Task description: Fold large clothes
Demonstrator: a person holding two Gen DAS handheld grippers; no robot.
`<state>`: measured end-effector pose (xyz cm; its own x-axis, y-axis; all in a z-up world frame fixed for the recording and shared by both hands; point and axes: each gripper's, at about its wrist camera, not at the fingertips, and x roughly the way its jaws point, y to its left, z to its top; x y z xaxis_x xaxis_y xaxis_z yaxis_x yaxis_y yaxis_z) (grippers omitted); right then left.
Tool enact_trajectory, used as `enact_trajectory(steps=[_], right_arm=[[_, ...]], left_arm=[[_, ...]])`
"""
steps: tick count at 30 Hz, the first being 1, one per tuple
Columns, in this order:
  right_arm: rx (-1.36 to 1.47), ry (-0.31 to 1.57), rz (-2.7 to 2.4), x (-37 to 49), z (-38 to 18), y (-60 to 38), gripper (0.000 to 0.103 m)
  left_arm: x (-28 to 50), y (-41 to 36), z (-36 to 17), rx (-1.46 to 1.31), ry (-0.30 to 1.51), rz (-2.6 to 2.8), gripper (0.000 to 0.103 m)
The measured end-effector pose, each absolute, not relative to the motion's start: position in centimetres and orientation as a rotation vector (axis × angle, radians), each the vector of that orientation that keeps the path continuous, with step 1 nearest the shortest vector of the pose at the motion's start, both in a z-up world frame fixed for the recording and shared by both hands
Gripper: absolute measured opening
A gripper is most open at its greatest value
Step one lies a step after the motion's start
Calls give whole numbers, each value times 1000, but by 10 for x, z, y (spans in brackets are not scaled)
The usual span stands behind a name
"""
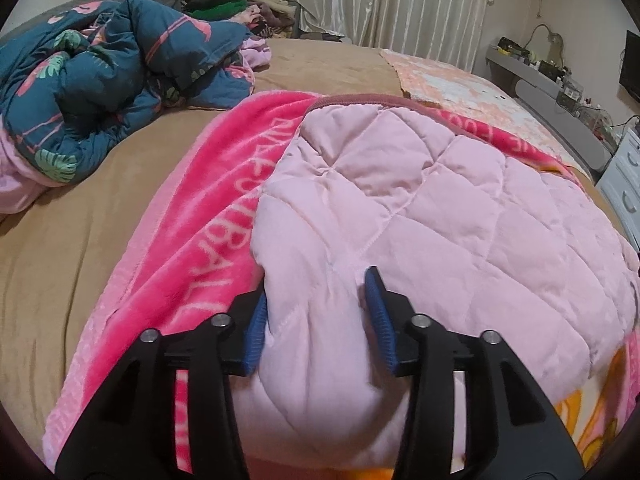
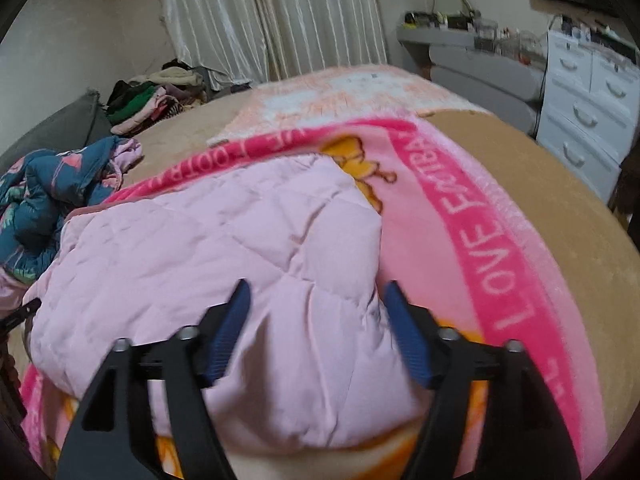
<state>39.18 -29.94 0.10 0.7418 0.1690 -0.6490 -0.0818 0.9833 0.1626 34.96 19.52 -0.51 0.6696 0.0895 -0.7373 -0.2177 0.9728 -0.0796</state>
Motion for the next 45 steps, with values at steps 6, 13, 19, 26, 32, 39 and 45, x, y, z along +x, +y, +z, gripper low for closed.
enact_trajectory(steps=[6,13,19,26,32,39,45], right_arm=[[172,640,226,357,28,-296,96],[171,601,278,324,48,-284,99],[164,582,293,303,57,-279,99],[152,568,277,287,58,-275,99],[169,566,264,275,54,-277,99],[190,595,234,267,43,-279,99],[266,683,162,273,16,-290,99]], left_arm=[[331,187,12,-151,792,163,61],[302,178,34,-142,749,163,93],[283,173,42,-145,744,164,94],[260,165,47,-146,732,151,94],[244,157,40,-148,740,140,94],[233,157,19,-177,787,143,94],[230,162,-6,-256,848,143,94]])
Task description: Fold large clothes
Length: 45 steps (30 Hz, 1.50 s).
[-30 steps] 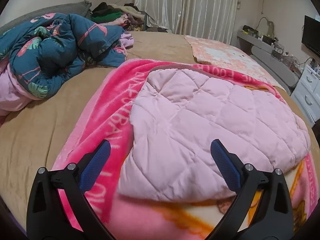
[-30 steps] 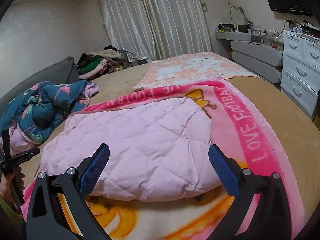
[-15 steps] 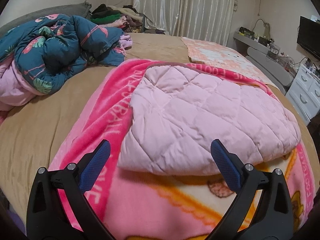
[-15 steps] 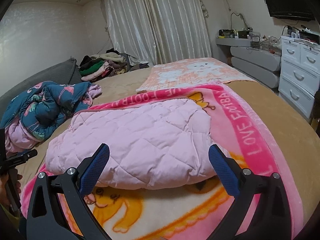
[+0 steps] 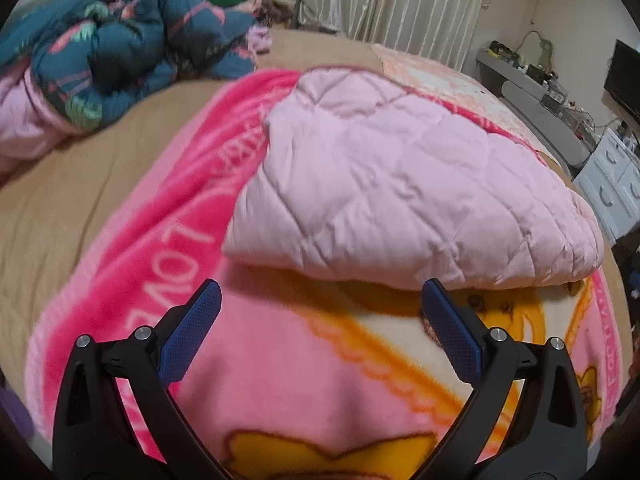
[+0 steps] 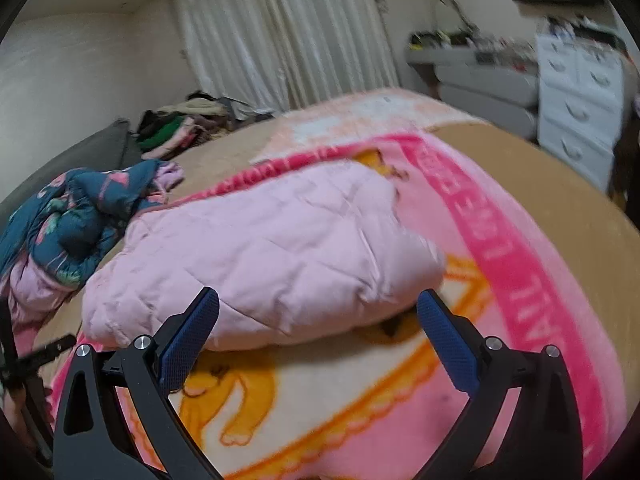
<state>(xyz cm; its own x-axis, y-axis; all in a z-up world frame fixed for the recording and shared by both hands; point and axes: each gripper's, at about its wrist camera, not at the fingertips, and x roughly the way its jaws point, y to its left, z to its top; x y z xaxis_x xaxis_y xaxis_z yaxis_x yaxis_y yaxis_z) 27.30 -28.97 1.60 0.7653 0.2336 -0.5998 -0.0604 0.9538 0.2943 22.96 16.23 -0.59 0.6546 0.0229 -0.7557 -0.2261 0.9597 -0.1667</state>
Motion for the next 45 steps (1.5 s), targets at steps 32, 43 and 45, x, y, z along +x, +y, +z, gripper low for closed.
enact_trajectory(steps=[32,43,45], right_arm=[[657,886,96,387,-79,-315,99],[694,861,174,404,-88,-309,86],[670,858,184,404,-84,-307,80]], left_arm=[[330,201,-75,-735,924,114,95],[351,197,-79,-743,880,106,95],[351,197,-78,-733,874,109,95]])
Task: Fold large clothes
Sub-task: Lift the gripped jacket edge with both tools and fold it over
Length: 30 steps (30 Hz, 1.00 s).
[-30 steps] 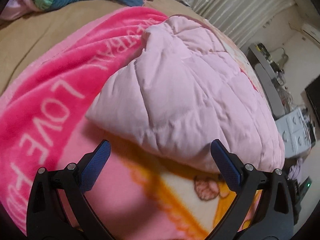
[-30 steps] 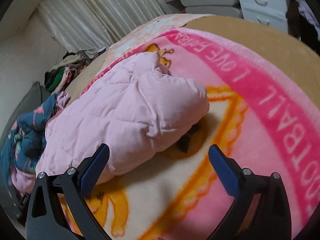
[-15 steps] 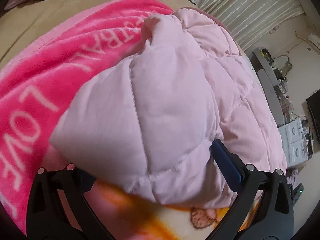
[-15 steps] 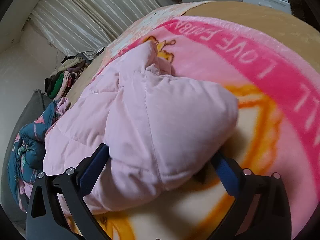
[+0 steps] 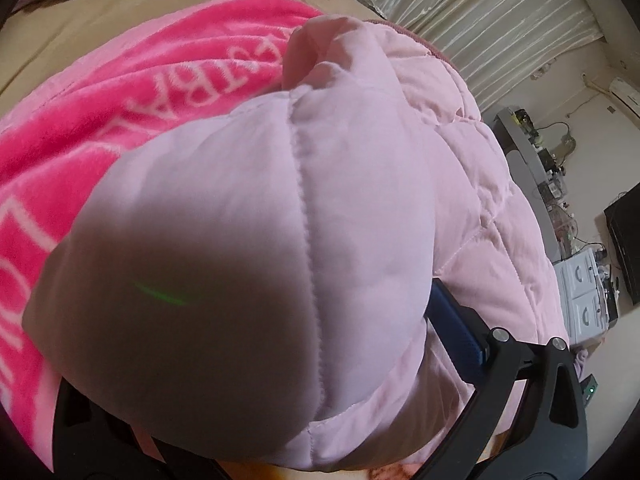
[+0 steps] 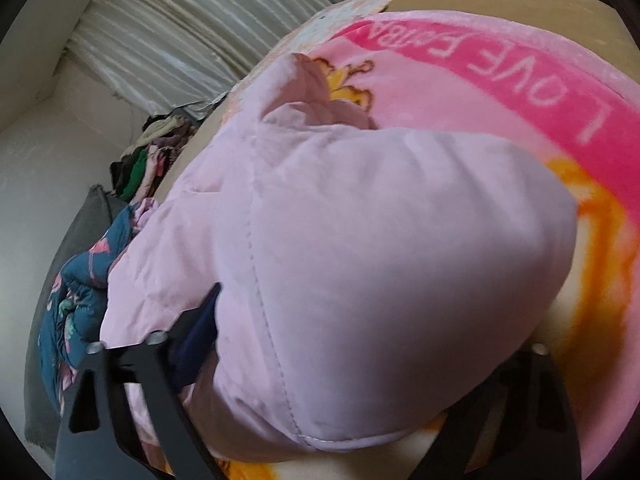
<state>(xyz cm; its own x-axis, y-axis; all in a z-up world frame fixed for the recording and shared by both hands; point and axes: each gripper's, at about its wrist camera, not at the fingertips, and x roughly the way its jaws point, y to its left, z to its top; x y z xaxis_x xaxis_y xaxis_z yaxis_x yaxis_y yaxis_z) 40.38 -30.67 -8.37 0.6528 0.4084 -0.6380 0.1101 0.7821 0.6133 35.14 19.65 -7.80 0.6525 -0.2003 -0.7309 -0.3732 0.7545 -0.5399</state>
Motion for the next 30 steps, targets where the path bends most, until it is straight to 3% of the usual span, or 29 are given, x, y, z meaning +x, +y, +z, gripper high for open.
enact_trajectory(steps=[3,10,14,20,30], right_arm=[[625,845,203,403,-77,-303,68],[491,819,228,398,-57,-290,47],[393,794,234,391,-44,-278,40],[213,712,269,366,-10,-256,34],[35,591,351,296,34,-236,33]], left_arm=[[348,192,-73,-706,863,111,90],[346,179,-51,-616,833,88,56],[342,178,-38,-576,815,68,40],[327,172,-6,-506,754,45,33],[276,164,26,-436,723,4,32]])
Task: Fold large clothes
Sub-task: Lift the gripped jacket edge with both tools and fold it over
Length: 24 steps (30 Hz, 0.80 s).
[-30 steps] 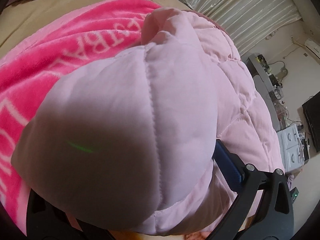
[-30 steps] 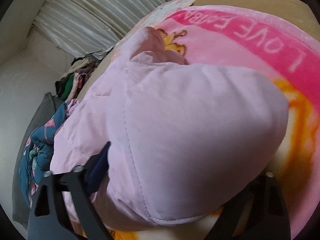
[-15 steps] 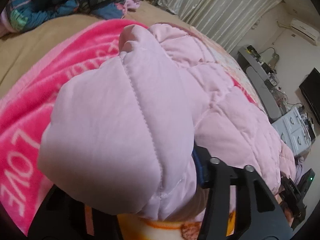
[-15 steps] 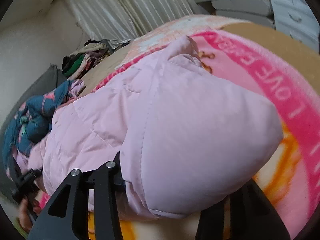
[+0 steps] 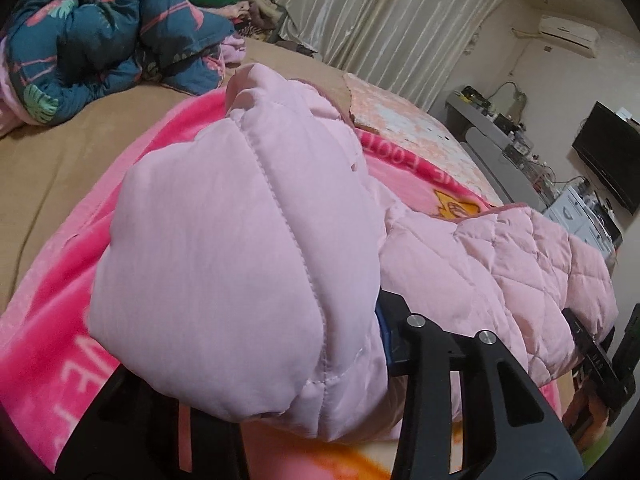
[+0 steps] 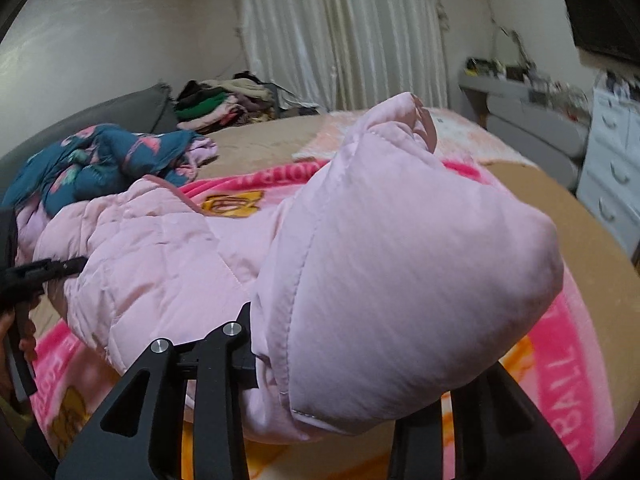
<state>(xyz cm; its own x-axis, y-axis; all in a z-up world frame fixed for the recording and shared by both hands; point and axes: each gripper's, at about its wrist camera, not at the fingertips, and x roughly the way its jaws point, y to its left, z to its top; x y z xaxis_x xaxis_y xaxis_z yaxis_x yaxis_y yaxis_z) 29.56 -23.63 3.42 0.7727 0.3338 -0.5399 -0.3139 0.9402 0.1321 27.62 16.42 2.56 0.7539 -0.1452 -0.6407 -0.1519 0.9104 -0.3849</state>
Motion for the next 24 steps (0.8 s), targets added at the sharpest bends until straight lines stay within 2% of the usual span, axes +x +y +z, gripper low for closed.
enact_trajectory(steps=[24], right_arm=[[-3,587,332,210,40,-233,33]], left_arm=[[206,179,24,-416,710,-36,33]])
